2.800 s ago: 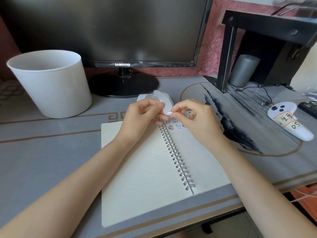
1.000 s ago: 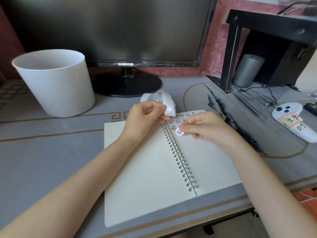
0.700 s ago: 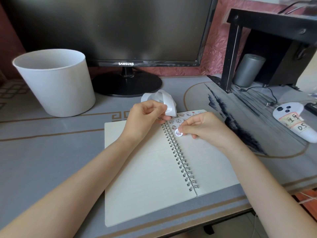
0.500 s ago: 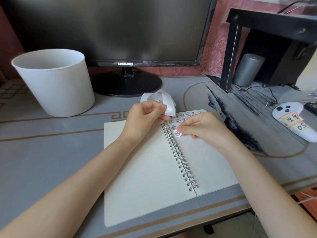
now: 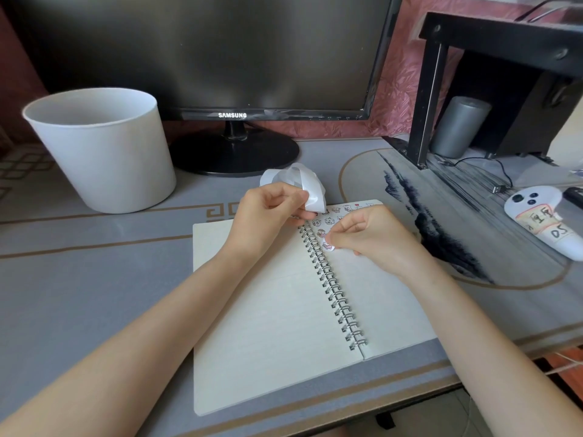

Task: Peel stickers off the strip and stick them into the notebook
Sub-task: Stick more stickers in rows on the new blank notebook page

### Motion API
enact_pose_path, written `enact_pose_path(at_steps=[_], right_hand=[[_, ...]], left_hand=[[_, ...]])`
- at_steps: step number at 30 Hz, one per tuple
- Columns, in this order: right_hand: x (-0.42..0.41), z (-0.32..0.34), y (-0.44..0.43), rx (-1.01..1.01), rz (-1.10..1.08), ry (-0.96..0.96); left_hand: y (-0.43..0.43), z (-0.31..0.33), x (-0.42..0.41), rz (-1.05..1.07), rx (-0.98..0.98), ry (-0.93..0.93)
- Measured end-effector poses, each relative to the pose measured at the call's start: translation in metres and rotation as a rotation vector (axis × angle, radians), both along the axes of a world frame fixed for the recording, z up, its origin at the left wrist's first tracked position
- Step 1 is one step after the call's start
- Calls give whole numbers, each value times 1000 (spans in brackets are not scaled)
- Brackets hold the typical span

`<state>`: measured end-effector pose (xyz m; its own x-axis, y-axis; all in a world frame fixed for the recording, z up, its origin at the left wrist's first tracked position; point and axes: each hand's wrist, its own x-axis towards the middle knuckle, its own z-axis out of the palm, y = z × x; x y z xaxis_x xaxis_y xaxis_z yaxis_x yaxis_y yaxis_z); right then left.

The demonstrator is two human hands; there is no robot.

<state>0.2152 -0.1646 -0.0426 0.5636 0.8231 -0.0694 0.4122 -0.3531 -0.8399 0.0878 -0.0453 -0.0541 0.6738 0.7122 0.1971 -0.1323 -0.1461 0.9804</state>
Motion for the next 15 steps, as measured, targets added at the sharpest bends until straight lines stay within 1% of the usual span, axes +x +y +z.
enact_pose_path(at_steps=[8, 15], right_hand=[[-7, 2, 0, -1, -8, -87], [-4, 1, -2, 1, 15, -115]], left_hand=[[0, 0, -1, 1, 6, 6], [0, 0, 0, 2, 6, 10]])
